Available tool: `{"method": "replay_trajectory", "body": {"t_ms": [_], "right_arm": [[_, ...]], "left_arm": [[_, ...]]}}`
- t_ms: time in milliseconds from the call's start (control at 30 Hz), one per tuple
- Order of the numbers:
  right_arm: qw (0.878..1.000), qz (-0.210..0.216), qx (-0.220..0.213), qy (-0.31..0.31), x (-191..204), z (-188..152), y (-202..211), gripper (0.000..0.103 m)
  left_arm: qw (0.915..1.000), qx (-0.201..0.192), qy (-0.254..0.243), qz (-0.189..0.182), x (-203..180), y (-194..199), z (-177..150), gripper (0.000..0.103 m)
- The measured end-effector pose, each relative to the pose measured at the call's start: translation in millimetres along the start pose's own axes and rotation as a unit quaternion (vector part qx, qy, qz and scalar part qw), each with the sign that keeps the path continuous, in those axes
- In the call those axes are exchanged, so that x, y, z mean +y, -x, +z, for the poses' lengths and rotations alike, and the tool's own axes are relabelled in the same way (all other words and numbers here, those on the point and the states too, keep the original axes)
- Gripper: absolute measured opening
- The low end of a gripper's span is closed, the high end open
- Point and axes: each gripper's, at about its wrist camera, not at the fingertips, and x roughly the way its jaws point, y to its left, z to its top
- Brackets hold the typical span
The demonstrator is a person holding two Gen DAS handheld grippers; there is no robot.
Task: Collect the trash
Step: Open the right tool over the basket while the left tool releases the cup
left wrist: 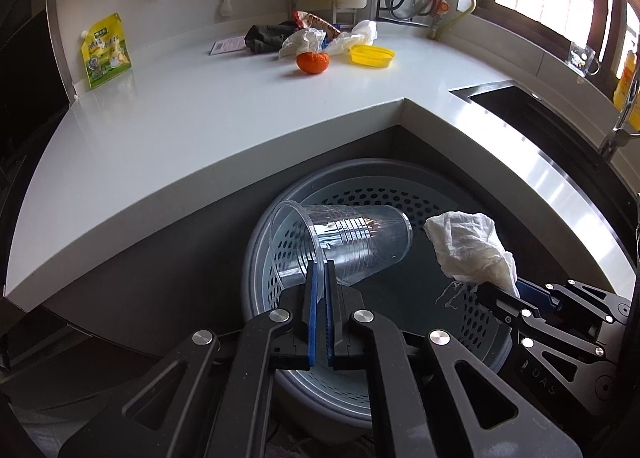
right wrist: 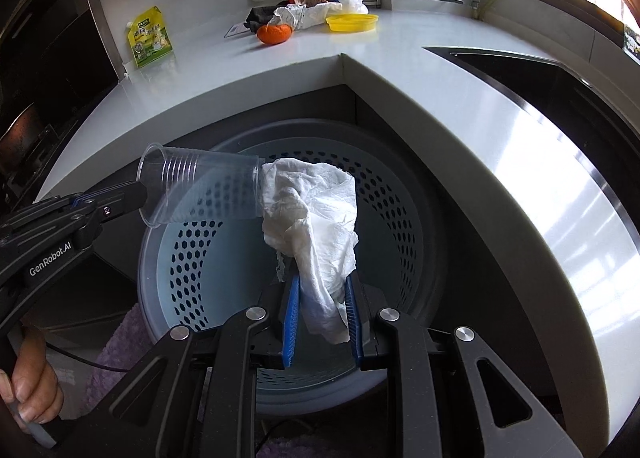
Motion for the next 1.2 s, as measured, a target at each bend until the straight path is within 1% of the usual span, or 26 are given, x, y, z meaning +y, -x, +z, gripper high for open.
{"method": "replay_trajectory", "body": {"t_ms": [300,400,433,467,533,667,767,867,933,967,1000,1033,1067,1133,1200], "right_arm": [[1.000,-0.002,0.009,-0.002,-1,0,-10,0.021],[1.000,-0.003,0.010,-0.002,-1,1,-11,0.026],[1.000,-0.004,0.009,-0.002,-1,1,-11,0.031],[1.000,-0.007,0.007,-0.001,-1,2,-11,0.040],[1.000,-0.012,-0.003,-0.001,0,1,-8,0.051],[1.000,-0.015,-0.008,-0.005,-4,1,-5,0.052],[1.000,-0.015,-0.006,-0.010,-7,1,-5,0.052],[1.000,-0.014,-0.005,-0.014,-8,1,-5,0.052],[1.000,-0.014,-0.006,-0.014,-8,1,-5,0.052],[1.000,-0.014,-0.007,-0.014,-9,1,-4,0.052],[1.000,-0.014,-0.007,-0.014,-9,1,-4,0.052],[1.000,-0.013,-0.008,-0.015,-10,1,-3,0.052],[1.000,-0.013,-0.008,-0.015,-10,1,-3,0.052],[1.000,-0.014,-0.010,-0.016,-11,0,-2,0.053],[1.000,-0.015,-0.012,-0.017,-12,1,-1,0.053]], "left_arm": [[0.9999,0.014,0.000,0.006,-1,-8,-2,0.005],[0.9998,0.018,0.003,0.005,0,-9,-1,0.005],[0.9998,0.020,0.003,0.005,1,-10,-1,0.005],[0.9997,0.023,0.003,0.006,1,-11,-2,0.005],[0.9995,0.030,0.002,0.005,1,-13,-2,0.006],[0.9992,0.040,0.006,0.008,3,-17,-4,0.013],[0.9991,0.039,0.010,0.012,5,-18,-4,0.019],[0.9991,0.039,0.010,0.015,6,-17,-5,0.027],[0.9991,0.037,0.011,0.017,7,-17,-5,0.036],[0.9991,0.036,0.011,0.019,7,-16,-5,0.039],[0.9991,0.034,0.011,0.021,7,-16,-5,0.050],[0.9992,0.030,0.013,0.024,8,-15,-5,0.067],[0.9993,0.022,0.015,0.028,9,-12,-4,0.072],[0.9994,0.007,0.014,0.030,9,-8,-4,0.073],[0.9993,0.003,0.009,0.037,9,-6,-2,0.073]]}}
